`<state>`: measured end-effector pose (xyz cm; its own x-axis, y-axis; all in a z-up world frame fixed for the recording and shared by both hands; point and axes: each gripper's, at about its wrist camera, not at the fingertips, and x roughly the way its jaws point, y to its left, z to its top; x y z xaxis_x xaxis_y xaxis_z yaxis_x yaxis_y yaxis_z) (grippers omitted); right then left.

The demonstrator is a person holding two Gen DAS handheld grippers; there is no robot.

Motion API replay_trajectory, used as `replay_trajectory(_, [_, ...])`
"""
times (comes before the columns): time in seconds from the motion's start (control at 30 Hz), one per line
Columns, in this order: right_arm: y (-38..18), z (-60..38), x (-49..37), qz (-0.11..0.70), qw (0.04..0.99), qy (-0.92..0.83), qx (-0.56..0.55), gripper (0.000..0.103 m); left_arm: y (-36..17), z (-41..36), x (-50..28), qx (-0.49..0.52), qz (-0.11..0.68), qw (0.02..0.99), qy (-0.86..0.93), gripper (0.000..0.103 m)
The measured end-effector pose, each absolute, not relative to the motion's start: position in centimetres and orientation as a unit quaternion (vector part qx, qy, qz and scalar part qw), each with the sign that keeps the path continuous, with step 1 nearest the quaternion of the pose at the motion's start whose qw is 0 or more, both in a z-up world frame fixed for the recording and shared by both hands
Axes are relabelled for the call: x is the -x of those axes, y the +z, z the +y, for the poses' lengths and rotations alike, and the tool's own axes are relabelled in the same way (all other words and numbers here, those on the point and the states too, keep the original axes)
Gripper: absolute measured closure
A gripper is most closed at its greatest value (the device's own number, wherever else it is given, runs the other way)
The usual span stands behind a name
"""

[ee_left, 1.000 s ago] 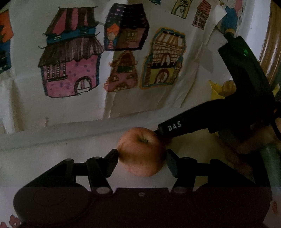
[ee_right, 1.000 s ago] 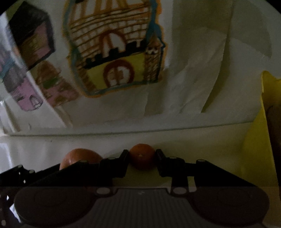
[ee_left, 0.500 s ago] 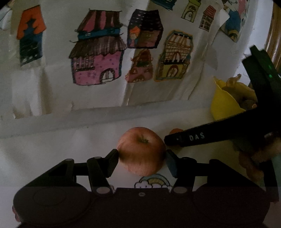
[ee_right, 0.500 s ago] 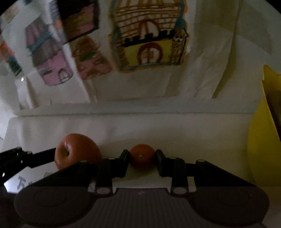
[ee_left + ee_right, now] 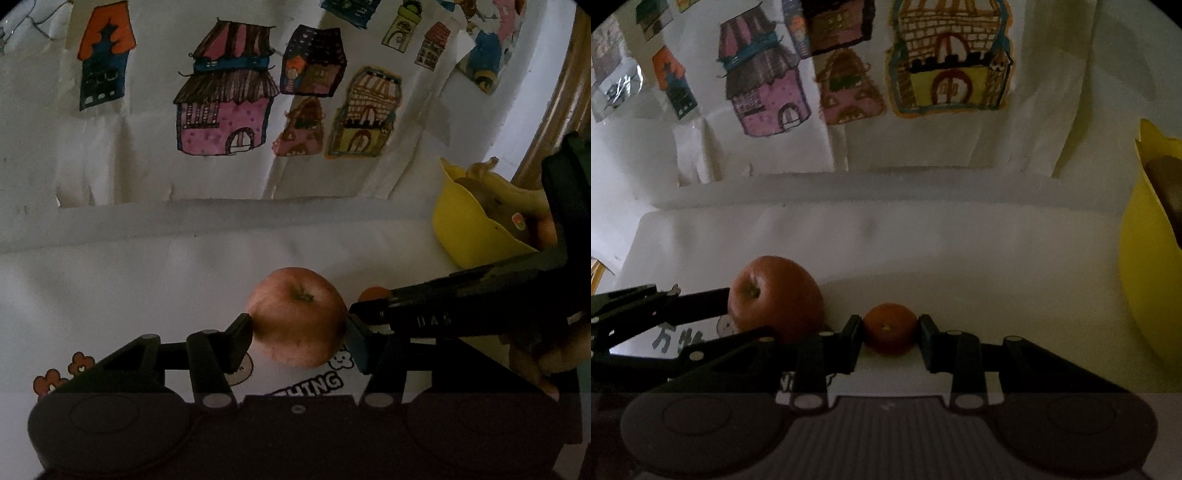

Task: Organize fruits
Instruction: 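Carry the apple and tomato back toward the metal tray with both tools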

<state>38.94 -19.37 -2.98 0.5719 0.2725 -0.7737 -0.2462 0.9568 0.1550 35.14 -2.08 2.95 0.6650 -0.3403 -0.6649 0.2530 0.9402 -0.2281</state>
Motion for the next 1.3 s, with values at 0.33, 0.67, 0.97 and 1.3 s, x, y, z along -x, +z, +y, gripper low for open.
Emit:
replay_trajectory(0.33, [-4.0,-19.9,-37.8,0.433,0.889,0.150,-0.005,0.066,2.4,-3.2,-37.2,0.046,0.378,0.909,-0.168,0.035])
replay_trajectory(0.67, [-4.0,-20.1,-38.4,0.426,0.891,0.158,-0.009,0.067,2.6,-3.2,-36.7,0.045,0.382,0.909,-0.161,0.037])
replay_trajectory(0.97, [-2.7,-20.5,-36.1,0.415,0.895,0.162,-0.005,0.066,3.9,-2.5,-35.1,0.066,0.375,0.912,-0.155,0.038])
replay_trajectory(1.3, [-1.4,-20.1,-32.7,0.403,0.900,0.166,0.004,0.066,4.6,-2.9,-32.3,0.063,0.376,0.910,-0.164,0.040])
